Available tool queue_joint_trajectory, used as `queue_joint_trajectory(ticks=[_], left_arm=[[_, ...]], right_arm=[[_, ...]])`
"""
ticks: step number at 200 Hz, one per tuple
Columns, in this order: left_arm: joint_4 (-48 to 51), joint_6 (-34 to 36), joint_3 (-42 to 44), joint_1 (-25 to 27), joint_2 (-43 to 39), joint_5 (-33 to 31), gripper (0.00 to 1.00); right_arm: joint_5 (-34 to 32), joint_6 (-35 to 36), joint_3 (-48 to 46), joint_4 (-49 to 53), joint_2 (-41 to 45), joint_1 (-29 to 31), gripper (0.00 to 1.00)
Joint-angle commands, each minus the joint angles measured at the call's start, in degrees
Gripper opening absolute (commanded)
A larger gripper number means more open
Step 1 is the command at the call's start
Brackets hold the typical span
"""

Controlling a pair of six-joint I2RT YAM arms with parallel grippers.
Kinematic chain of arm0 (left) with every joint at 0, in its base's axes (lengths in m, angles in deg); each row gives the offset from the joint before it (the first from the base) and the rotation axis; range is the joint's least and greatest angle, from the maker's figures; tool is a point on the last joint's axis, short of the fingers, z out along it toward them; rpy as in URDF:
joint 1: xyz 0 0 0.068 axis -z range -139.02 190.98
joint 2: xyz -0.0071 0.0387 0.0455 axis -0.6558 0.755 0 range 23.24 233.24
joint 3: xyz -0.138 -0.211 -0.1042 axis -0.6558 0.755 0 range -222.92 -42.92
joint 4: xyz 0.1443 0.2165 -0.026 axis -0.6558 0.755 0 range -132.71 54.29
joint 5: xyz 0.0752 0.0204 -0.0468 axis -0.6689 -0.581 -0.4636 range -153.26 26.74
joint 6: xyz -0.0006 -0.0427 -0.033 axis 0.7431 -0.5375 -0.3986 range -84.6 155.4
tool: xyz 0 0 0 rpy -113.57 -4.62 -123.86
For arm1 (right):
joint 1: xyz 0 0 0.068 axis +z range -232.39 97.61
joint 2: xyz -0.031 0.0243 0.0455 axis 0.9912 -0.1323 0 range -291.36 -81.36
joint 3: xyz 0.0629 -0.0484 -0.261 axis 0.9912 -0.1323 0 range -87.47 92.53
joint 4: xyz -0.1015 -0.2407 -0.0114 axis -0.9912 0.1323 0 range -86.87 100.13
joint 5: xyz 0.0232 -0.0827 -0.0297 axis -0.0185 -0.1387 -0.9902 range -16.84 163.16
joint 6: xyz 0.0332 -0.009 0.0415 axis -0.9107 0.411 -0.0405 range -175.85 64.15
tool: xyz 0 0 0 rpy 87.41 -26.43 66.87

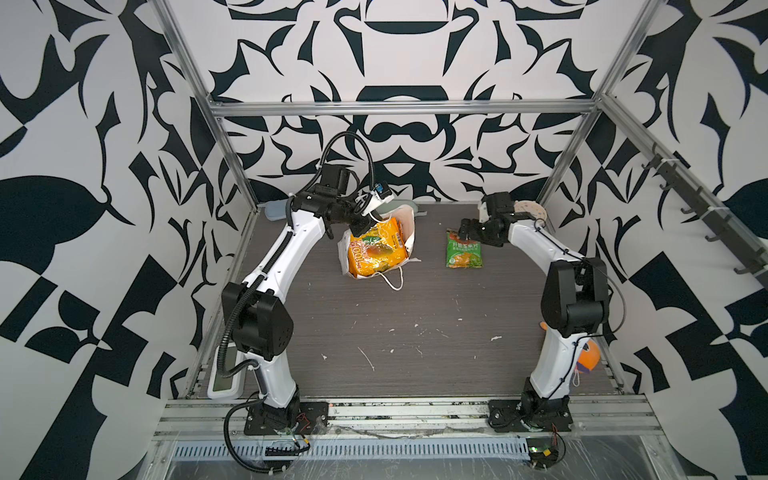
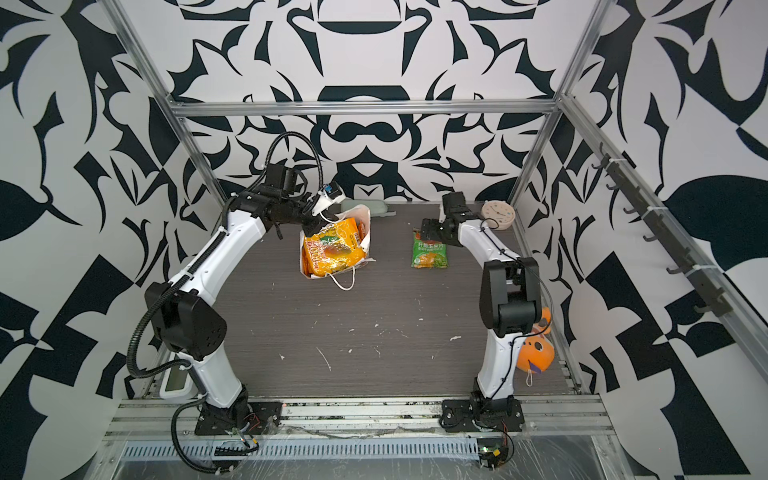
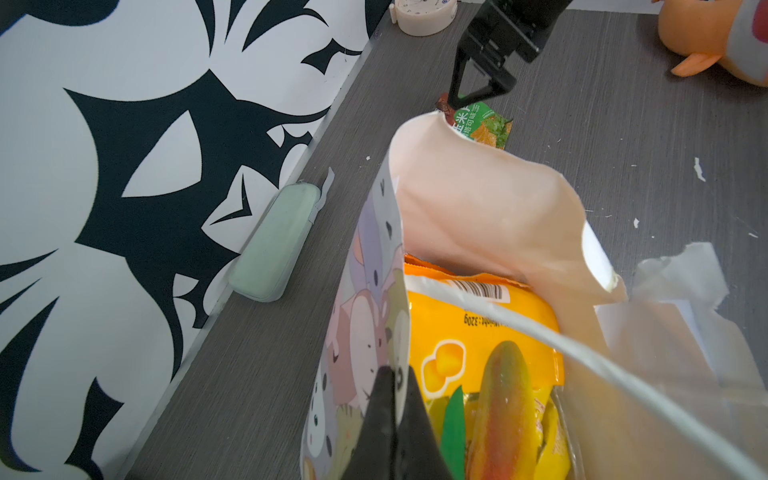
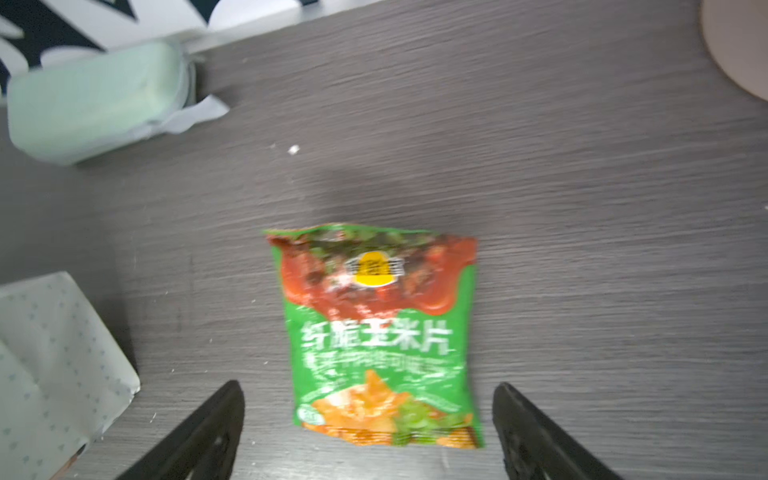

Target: Take the snacks out of the paper bag

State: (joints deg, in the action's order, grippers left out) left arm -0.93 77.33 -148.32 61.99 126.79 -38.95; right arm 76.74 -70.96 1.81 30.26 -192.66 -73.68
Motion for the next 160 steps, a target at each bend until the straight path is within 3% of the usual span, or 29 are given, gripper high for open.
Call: queue_joint_trajectory(ticks=[1, 87, 160], left_arm=[[0.8, 0.2, -1.4, 0.9, 0.8, 3.3, 0.00], [0.9, -0.2, -1.9, 0.9, 1.0, 3.9, 0.00], [1.4, -0.4, -2.7, 0.8, 1.2, 3.2, 0.00]], right_arm=[[-7.7, 1.4, 2.4, 3.4, -1.7, 1.4, 0.99], [-10.6, -0.6, 6.9, 1.3, -10.3, 2.2, 0.99], [-12.6, 0.3, 7.6, 1.0, -12.5, 0.6, 0.87]])
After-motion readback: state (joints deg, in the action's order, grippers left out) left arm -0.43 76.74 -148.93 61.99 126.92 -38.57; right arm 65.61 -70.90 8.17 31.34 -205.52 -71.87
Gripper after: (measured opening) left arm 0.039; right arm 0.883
